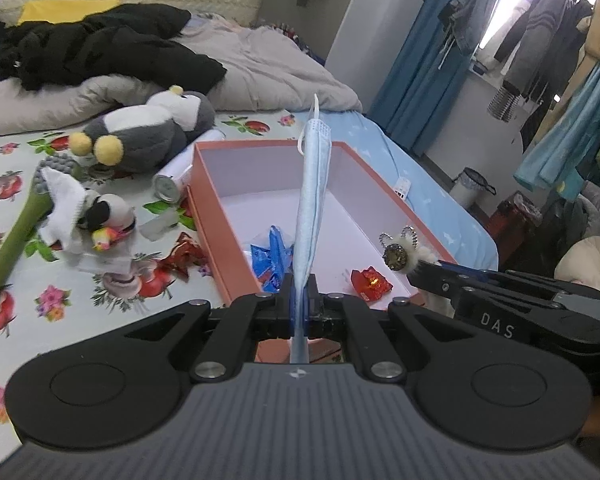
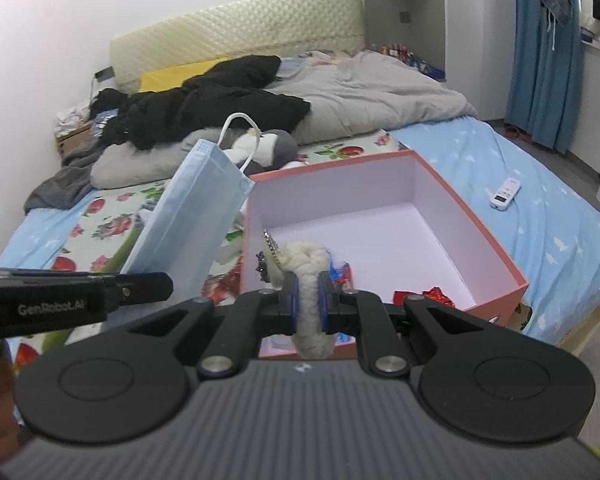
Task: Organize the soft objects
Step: 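Lower the mask and hair tie into the pink box and open both tools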
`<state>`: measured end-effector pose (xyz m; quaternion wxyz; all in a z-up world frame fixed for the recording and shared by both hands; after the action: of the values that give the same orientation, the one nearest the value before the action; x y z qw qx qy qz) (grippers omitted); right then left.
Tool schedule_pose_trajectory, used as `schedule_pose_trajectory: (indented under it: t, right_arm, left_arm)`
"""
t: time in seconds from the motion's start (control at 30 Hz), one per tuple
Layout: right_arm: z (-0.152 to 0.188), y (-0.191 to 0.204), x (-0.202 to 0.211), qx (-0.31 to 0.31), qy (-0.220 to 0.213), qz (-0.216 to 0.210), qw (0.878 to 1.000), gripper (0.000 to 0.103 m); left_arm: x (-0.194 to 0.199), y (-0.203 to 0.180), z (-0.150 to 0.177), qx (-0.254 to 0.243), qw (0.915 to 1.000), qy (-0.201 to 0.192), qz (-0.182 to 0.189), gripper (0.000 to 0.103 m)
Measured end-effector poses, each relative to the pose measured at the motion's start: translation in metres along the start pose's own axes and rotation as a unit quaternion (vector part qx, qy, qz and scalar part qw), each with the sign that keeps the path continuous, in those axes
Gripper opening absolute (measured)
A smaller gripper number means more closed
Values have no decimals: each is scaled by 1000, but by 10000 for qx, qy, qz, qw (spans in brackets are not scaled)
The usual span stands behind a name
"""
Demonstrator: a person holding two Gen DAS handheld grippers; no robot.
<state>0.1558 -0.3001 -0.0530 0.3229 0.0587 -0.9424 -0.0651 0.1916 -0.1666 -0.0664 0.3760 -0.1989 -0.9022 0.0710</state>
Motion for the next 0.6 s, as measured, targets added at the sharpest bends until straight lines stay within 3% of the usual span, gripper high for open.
schedule_pose_trajectory:
  t: [0.6]
  right_arm:
    - [-20,-71,-124,-352,710,297,9964,14]
  left_arm:
    - [-174,10,-64,197,9973,695,118,4]
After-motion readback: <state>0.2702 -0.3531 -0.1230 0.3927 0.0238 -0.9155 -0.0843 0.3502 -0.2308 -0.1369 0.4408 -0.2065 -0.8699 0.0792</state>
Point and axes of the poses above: each gripper's, at about its wrist camera, not at the fingertips, and x roughly against the way its jaws point, y to its left, z to its underside, the point moved 5 cm from there along -x, roughly the way its jaws point, and after that the axes turned 2 degrees about -x, right-handed, at the moved point
